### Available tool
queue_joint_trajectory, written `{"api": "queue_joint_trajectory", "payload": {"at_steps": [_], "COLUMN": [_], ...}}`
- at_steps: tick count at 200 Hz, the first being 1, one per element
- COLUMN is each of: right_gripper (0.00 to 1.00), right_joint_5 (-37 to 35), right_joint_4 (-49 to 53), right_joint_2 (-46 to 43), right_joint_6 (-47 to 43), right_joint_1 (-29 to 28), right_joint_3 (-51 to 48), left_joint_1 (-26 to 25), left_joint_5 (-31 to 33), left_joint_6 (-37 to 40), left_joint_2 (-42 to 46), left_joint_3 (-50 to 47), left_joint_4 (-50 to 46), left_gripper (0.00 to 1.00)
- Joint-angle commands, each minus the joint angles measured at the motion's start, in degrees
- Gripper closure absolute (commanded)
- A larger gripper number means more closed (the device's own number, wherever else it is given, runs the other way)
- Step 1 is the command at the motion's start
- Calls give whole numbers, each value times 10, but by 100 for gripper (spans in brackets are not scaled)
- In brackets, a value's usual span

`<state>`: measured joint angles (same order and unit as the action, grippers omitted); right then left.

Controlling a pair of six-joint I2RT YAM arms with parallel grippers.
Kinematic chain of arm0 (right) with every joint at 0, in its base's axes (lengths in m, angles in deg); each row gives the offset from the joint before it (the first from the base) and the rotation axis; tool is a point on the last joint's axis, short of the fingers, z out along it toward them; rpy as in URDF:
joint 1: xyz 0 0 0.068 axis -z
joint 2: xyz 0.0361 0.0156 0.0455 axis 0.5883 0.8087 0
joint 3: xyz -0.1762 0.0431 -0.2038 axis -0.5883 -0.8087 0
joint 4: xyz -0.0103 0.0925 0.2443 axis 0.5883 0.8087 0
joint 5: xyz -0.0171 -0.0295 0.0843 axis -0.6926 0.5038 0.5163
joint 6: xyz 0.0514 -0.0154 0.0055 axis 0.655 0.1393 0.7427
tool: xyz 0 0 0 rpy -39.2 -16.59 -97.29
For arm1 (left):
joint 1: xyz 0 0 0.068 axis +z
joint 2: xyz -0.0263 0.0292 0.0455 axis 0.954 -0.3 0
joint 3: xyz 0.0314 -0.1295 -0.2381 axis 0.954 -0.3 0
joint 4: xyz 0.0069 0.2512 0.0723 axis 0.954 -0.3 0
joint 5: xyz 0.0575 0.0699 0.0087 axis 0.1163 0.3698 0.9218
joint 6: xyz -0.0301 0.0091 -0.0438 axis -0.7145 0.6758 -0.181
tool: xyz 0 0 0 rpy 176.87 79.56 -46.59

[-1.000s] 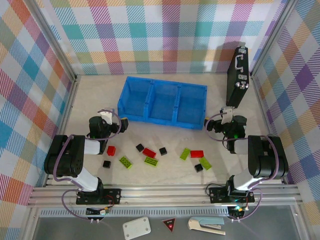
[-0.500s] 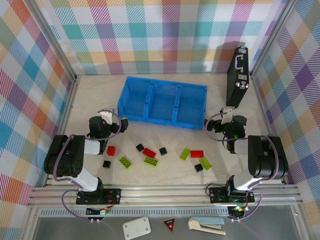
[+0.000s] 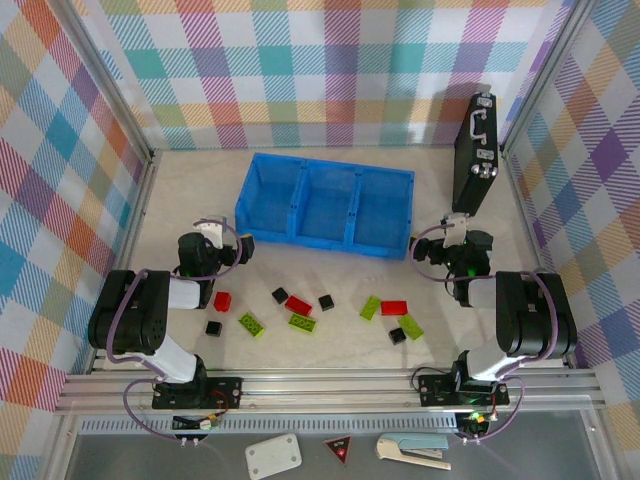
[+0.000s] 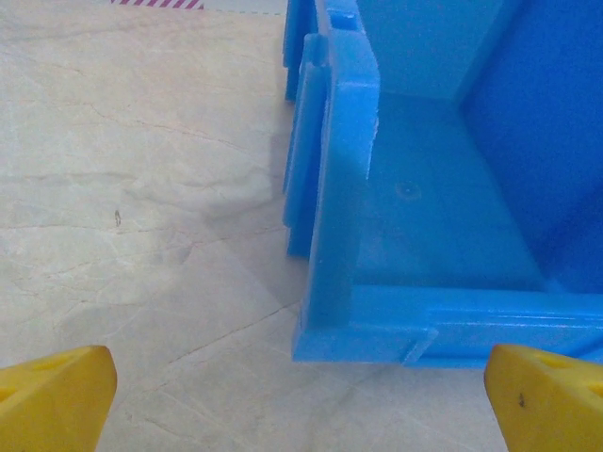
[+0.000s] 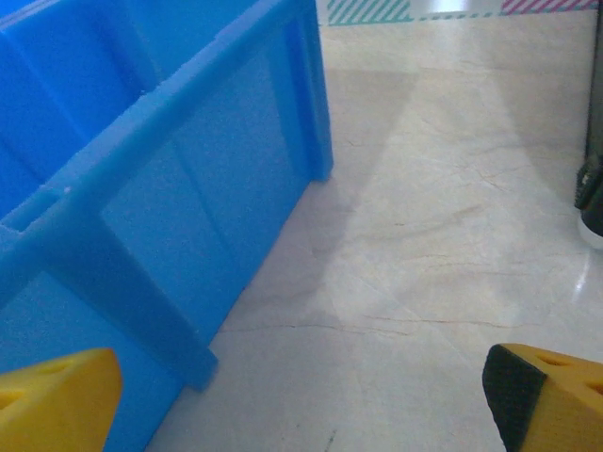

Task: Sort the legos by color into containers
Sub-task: Pick up the lego from the bottom-center of the table.

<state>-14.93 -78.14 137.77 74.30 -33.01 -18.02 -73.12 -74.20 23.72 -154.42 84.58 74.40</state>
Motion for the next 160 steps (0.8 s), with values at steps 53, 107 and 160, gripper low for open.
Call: {"api": "queue_joint_trajectory", "payload": {"at_steps": [53,107,160], "right_gripper": [1,2,15], "right_joint_5": [-30,27,77], "right_joint_4": [187,398,579], "right_joint_2": [-116,-192,-230], "right_joint_6": [20,94,173], "right_joint_1": [-1,-3,-45], "right_joint_3": [56,115,150], "left_joint_1": [2,-9,-11], "left_joint_5": [34,44,16], "left_joint_6": [-26,-92,-132], "left_joint_2": [118,180,227], "left_joint_3": [57,129,244], "left_joint_4": [-190,-389,-606], "left_gripper": [0,0,0]}}
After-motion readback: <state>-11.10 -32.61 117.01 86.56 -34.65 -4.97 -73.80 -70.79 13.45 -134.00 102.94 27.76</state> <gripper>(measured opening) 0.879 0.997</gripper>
